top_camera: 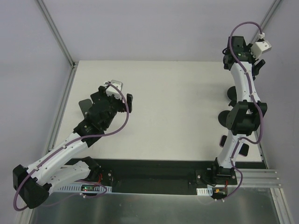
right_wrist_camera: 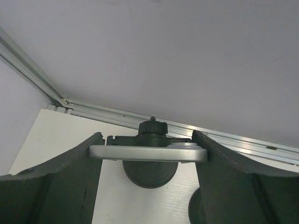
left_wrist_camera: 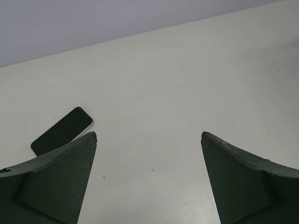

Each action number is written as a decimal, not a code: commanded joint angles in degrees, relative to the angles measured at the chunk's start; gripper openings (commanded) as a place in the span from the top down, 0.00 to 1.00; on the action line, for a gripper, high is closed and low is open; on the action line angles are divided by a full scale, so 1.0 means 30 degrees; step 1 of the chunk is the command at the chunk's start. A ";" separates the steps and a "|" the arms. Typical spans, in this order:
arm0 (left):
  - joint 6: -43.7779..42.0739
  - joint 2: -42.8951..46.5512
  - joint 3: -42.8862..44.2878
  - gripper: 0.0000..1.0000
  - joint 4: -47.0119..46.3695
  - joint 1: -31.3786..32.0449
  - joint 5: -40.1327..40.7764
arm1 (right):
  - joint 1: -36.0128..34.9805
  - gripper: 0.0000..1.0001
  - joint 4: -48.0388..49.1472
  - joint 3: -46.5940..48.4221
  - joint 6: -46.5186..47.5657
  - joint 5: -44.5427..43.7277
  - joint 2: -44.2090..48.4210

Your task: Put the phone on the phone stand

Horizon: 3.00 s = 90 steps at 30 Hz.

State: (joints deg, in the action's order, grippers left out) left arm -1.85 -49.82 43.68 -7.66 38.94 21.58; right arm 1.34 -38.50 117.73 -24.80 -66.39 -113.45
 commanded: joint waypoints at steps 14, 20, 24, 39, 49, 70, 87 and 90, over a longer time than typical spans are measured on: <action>0.0264 -0.0794 -0.0058 0.09 -0.0757 0.0028 0.0657 | 0.0402 0.99 -0.0907 0.2003 -0.4127 -0.0722 -0.1353; 0.0352 -0.0912 -0.0058 0.10 -0.0757 0.0028 0.0569 | 0.0402 0.99 -0.0907 0.3439 -0.3717 -0.0750 -0.2466; 0.0323 -0.0794 -0.0234 0.10 -0.0903 0.0057 0.0657 | 0.0431 0.99 -0.0877 0.3703 -0.3834 -0.0750 -0.2672; -0.0263 -0.0035 -0.0263 0.09 -0.1050 0.0028 0.1067 | 0.0080 0.04 0.0617 -0.0243 -0.1052 0.3234 0.1214; -0.0585 0.0816 -0.0235 0.09 -0.1196 0.0029 0.0979 | -0.0126 0.04 0.1872 -0.9879 0.0705 0.6920 0.9888; -0.0058 -0.1263 0.2167 0.04 0.1293 0.0028 -0.5229 | 0.6495 0.05 0.0938 -2.0699 0.7620 2.0432 2.0092; 0.0557 -0.1644 0.2637 0.04 0.1704 0.0028 -0.6345 | 0.6495 0.44 0.3078 -1.9909 0.9437 2.1544 1.7339; 0.0586 -0.1587 0.2637 0.05 0.1733 0.0028 -0.6228 | 0.6495 0.52 0.2991 -1.9703 0.9672 2.1544 1.7016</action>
State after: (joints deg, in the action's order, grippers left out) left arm -0.89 -54.78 49.19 -2.15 38.94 4.27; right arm 20.51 -31.09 55.29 2.37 -3.51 -61.65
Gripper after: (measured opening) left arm 0.956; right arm 0.532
